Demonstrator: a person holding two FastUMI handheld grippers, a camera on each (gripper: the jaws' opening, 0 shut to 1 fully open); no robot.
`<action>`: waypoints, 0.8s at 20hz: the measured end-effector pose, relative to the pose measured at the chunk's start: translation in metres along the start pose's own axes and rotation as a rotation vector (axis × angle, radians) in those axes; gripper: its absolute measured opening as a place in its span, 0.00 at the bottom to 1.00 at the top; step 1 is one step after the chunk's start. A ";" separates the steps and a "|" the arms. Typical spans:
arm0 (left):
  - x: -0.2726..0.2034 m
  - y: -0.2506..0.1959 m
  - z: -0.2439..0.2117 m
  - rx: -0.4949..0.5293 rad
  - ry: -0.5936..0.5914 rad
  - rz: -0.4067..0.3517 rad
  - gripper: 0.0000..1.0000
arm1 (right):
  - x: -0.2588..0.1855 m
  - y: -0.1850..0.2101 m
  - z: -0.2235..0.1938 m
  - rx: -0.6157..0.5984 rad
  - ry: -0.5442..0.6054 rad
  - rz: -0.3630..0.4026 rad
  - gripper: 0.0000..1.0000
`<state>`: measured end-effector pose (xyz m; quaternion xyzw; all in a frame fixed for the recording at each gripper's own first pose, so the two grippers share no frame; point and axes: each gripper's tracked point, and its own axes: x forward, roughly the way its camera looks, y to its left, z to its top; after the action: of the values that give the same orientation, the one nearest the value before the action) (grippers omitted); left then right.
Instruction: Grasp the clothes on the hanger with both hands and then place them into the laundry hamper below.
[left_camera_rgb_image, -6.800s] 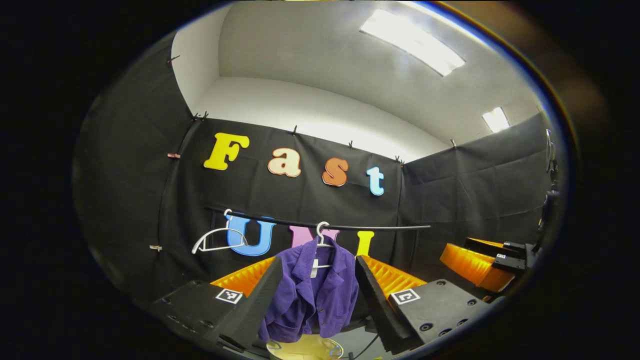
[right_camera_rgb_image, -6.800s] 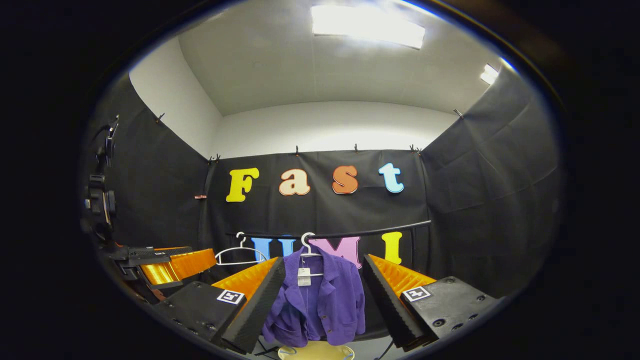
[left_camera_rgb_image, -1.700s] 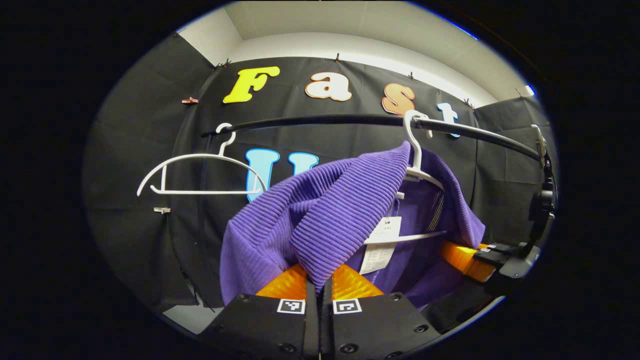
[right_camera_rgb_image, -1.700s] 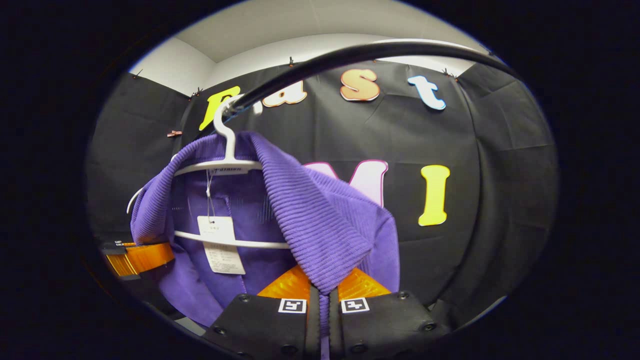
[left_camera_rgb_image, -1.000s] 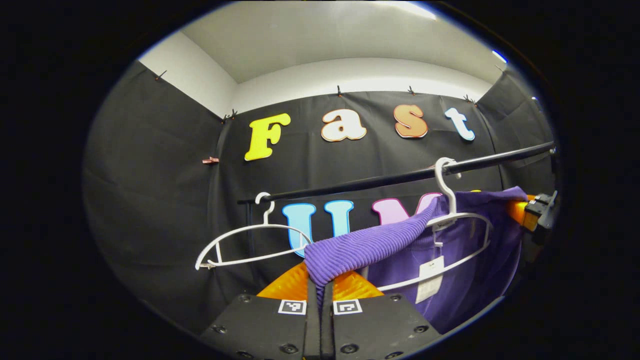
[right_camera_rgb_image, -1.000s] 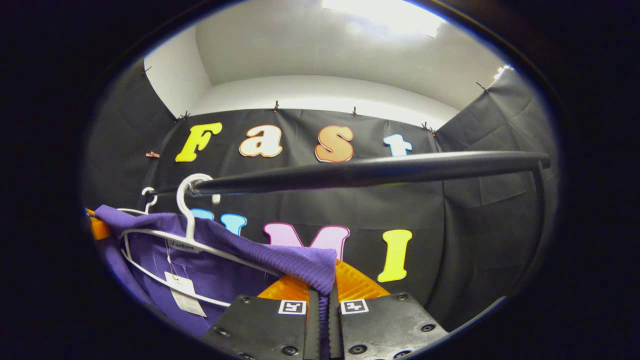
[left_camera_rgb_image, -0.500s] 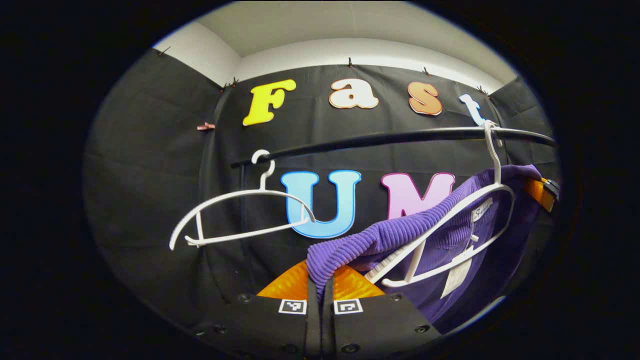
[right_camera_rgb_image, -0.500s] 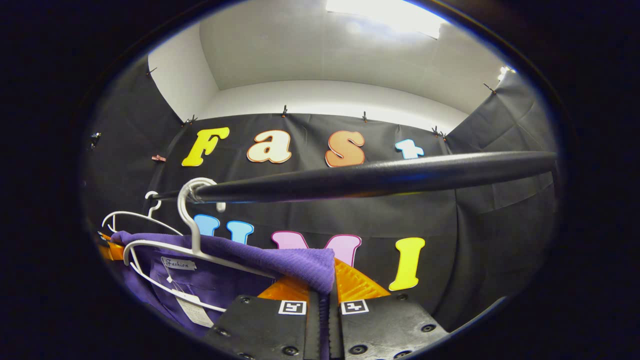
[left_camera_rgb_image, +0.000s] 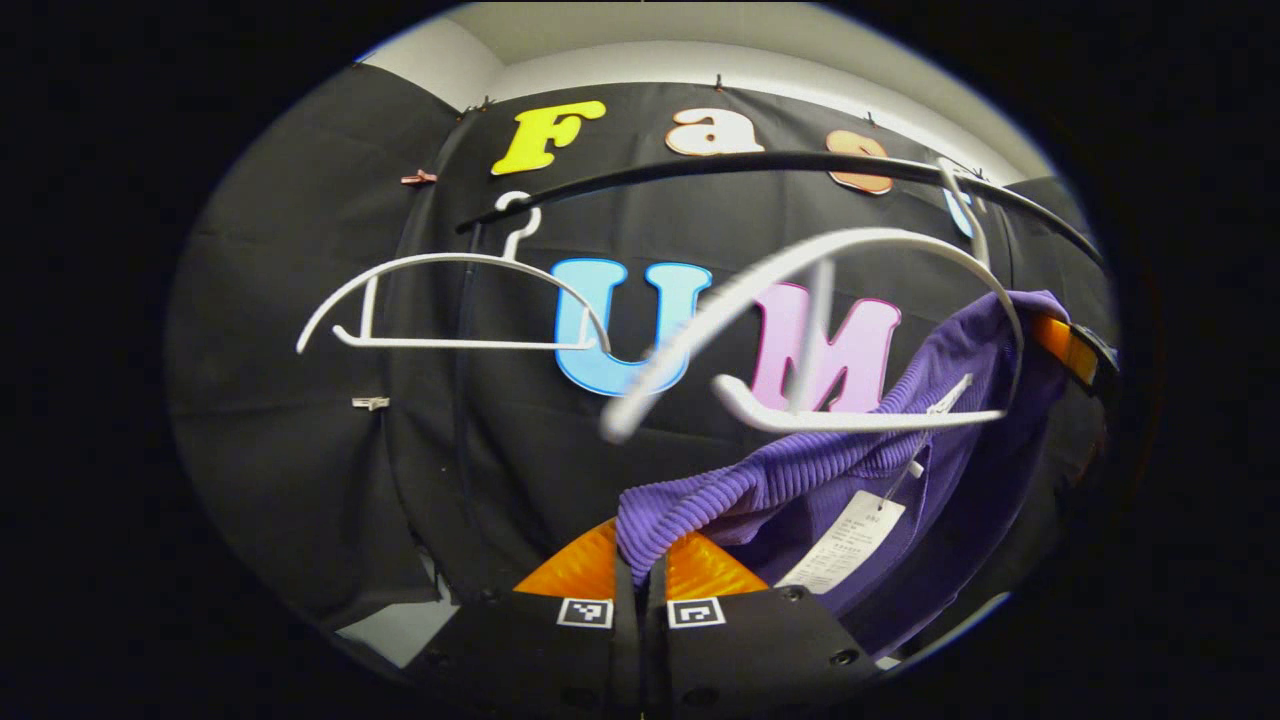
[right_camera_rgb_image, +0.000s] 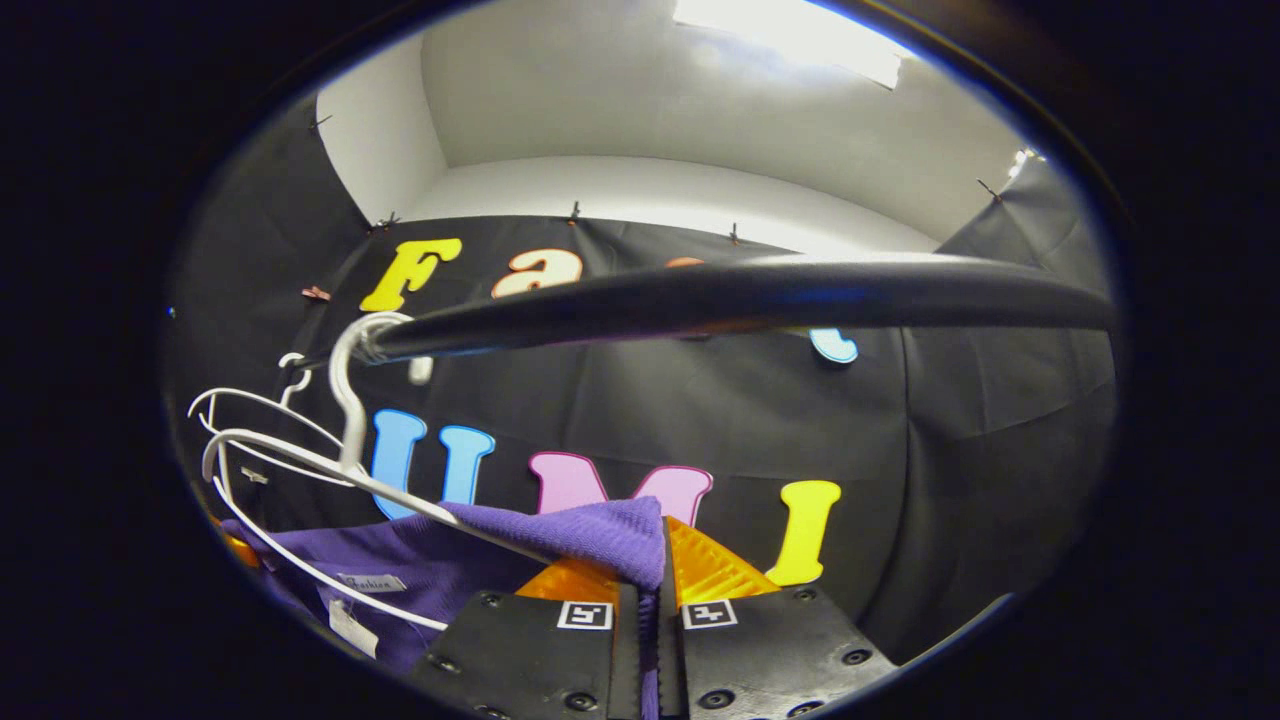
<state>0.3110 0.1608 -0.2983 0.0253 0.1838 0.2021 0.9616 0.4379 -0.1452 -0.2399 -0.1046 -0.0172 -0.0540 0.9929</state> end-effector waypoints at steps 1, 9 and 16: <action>0.004 -0.018 -0.004 0.008 0.008 -0.034 0.05 | 0.002 -0.014 -0.008 -0.012 0.019 -0.035 0.10; 0.015 -0.106 -0.040 0.023 0.103 -0.228 0.05 | -0.016 -0.065 -0.066 -0.148 0.165 -0.151 0.10; 0.001 -0.136 -0.071 0.026 0.170 -0.315 0.06 | -0.054 -0.063 -0.132 -0.177 0.365 -0.100 0.11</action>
<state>0.3373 0.0345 -0.3817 -0.0085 0.2690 0.0477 0.9619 0.3806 -0.2283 -0.3584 -0.1788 0.1626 -0.1227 0.9626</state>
